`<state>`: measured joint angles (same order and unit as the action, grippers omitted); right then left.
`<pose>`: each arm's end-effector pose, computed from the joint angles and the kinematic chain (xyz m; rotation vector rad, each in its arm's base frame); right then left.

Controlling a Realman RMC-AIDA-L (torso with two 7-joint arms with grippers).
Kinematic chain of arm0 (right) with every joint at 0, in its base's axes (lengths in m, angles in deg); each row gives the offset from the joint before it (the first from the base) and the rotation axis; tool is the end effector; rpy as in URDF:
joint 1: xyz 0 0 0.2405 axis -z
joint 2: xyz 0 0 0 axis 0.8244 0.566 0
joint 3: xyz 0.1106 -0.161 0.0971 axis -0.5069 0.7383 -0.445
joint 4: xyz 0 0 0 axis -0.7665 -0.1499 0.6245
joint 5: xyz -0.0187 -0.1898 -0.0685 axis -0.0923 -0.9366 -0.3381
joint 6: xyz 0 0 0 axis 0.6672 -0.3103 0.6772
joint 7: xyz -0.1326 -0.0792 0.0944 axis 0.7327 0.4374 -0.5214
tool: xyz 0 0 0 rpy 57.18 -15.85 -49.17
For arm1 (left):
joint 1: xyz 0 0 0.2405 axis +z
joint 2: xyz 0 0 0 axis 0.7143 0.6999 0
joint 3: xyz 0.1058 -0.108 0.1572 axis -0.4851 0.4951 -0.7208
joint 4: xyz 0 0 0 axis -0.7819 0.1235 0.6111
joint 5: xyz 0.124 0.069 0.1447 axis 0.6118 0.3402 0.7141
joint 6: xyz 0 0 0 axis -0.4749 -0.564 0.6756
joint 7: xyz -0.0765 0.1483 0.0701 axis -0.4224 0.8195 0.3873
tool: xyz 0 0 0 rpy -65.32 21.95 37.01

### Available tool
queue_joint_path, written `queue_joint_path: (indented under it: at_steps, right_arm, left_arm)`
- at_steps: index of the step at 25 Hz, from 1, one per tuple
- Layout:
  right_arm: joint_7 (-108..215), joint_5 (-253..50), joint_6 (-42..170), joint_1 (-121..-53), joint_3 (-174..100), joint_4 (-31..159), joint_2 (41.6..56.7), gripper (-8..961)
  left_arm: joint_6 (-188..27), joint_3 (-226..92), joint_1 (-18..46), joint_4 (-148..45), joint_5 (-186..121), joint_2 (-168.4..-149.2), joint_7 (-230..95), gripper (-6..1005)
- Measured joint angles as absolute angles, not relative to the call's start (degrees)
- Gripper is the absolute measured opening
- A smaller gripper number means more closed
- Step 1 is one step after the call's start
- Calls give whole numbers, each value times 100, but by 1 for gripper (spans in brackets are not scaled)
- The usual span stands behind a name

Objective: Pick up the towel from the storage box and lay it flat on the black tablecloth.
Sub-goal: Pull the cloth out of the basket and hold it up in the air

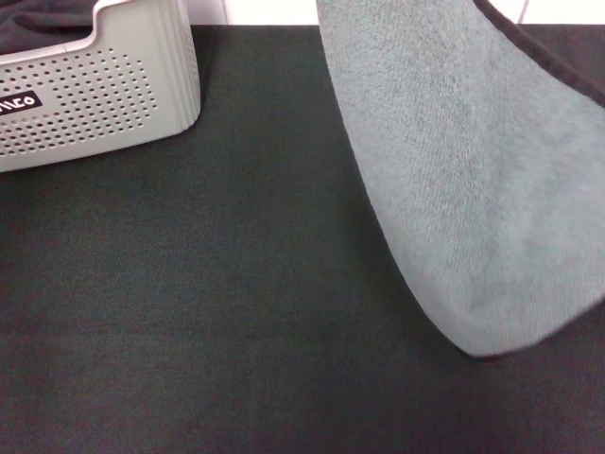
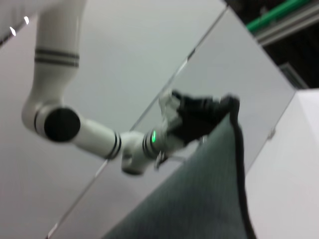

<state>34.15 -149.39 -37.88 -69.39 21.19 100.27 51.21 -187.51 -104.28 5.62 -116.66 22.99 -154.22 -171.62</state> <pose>0.1638 0.2461 0.0593 -2.1010 -0.7112 1.1890 -0.0185 0.2861 0.1693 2.7179 -0.3296 1.5133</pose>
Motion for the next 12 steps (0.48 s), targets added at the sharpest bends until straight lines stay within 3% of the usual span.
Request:
queue_joint_path:
  at_steps: [12]
  right_arm:
    - [3509,-15076,-4837,-7158,1958,9524,5120,758]
  left_arm:
    - [-18750,-10428,577,-11563,2302,-15464,-16945,13]
